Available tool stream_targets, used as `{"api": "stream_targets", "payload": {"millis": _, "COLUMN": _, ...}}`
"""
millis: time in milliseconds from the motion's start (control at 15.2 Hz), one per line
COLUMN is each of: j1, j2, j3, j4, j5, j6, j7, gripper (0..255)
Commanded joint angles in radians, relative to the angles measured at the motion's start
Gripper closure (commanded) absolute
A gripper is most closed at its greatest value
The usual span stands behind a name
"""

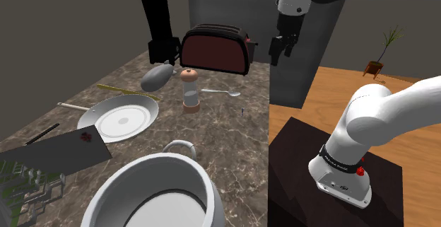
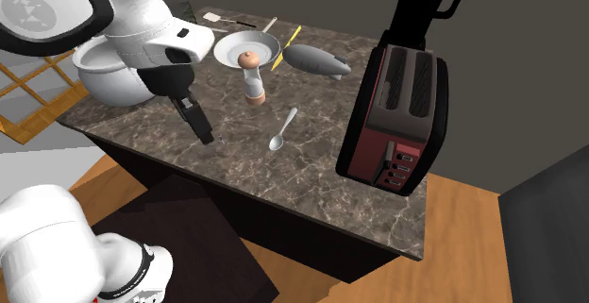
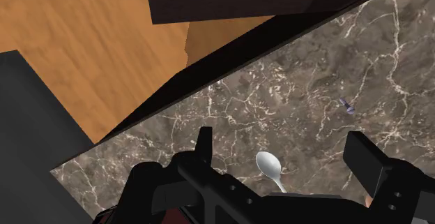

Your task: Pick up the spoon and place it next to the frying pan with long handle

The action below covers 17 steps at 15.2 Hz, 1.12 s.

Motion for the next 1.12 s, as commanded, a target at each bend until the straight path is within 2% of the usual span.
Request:
{"api": "stream_targets", "payload": {"millis": 0, "j1": 0.000, "j2": 0.000, "j3": 0.000, "j4": 0.000, "j5": 0.000, "j6": 0.000, "j7": 0.000, "gripper": 0}}
{"api": "stream_targets", "payload": {"millis": 594, "j1": 0.039, "j2": 0.246, "j3": -0.098, "j4": -0.049, "j5": 0.032, "j6": 0.373, "j7": -0.152, "gripper": 0}}
{"api": "stream_targets", "payload": {"millis": 1056, "j1": 0.098, "j2": 0.499, "j3": -0.168, "j4": 0.008, "j5": 0.123, "j6": 0.618, "j7": -0.310, "gripper": 0}}
